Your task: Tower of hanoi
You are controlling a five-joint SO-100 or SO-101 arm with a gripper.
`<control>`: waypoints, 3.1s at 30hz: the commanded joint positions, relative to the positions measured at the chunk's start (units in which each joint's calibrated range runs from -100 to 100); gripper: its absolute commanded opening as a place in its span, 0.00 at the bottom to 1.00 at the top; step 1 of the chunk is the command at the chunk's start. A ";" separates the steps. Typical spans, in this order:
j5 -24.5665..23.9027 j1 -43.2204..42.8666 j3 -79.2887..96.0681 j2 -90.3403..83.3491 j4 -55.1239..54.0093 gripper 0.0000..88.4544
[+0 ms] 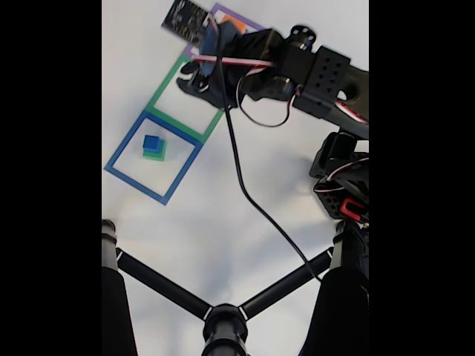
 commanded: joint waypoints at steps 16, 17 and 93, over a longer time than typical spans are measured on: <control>0.00 21.57 -44.62 2.56 41.47 0.00; 0.00 22.79 -43.53 2.40 41.39 0.00; 0.00 38.35 38.80 37.49 -95.56 0.50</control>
